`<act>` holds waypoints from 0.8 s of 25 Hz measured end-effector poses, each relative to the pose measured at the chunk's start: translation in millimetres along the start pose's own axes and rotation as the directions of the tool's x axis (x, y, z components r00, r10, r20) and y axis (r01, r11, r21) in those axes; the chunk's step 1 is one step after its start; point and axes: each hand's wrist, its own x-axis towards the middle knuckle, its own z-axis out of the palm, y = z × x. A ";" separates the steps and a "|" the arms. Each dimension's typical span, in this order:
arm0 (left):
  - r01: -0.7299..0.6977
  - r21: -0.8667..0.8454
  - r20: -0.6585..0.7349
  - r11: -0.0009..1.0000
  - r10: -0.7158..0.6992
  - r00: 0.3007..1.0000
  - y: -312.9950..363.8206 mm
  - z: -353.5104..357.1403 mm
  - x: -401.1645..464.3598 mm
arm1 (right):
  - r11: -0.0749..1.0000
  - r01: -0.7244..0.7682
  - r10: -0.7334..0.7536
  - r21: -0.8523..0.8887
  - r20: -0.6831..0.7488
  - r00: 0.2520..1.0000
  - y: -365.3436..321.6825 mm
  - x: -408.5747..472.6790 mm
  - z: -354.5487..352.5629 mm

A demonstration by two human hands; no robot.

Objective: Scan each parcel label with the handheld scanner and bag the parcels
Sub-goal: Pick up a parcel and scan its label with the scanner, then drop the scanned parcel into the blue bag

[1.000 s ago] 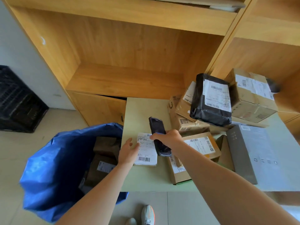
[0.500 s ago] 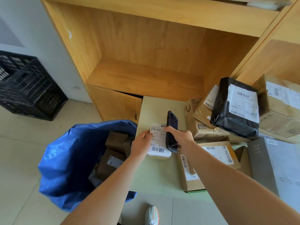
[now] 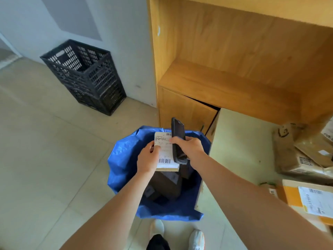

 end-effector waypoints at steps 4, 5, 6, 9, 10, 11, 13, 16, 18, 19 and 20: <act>0.041 0.007 -0.006 0.999 -0.041 0.999 -33.9 -2.1 13.0 | 0.995 -0.036 0.039 -0.093 0.026 0.999 20.3 22.4 24.3; 0.059 0.010 -0.002 0.998 -0.059 0.998 -43.7 3.3 17.2 | 0.993 -0.054 0.056 -0.102 0.025 0.998 29.5 31.3 27.3; 0.077 0.008 0.001 0.997 -0.077 0.997 -51.1 8.0 19.8 | 0.991 -0.075 0.078 -0.107 0.021 0.997 38.3 39.1 29.7; 0.140 0.045 0.009 0.989 -0.141 0.990 -83.1 31.7 38.6 | 0.983 -0.162 0.163 -0.089 0.003 0.987 73.4 67.3 38.8; 0.159 0.082 0.016 0.984 -0.161 0.987 -95.9 40.6 45.8 | 0.978 -0.195 0.195 -0.076 -0.009 0.981 87.6 76.4 42.3; 0.174 0.117 0.022 0.978 -0.178 0.984 -108.9 49.3 52.3 | 0.971 -0.231 0.231 -0.063 -0.014 0.973 101.6 84.9 46.0; 0.213 0.187 0.023 0.959 -0.221 0.975 -136.4 65.8 62.9 | 0.953 -0.300 0.300 -0.045 -0.004 0.954 130.4 101.2 53.8; 0.247 0.214 0.048 0.945 -0.263 0.964 -165.0 83.0 74.0 | 0.929 -0.367 0.368 -0.040 0.004 0.930 160.2 119.5 60.7; 0.248 0.190 0.068 0.950 -0.264 0.962 -173.3 91.6 85.8 | 0.927 -0.373 0.374 -0.034 0.004 0.928 169.9 132.1 60.0; 0.251 0.150 0.056 0.956 -0.261 0.964 -171.5 92.9 92.0 | 0.929 -0.369 0.369 -0.032 -0.001 0.929 169.9 136.7 57.8; 0.249 0.106 0.034 0.963 -0.253 0.967 -168.3 93.3 97.6 | 0.931 -0.363 0.363 -0.027 -0.005 0.932 168.4 139.9 54.4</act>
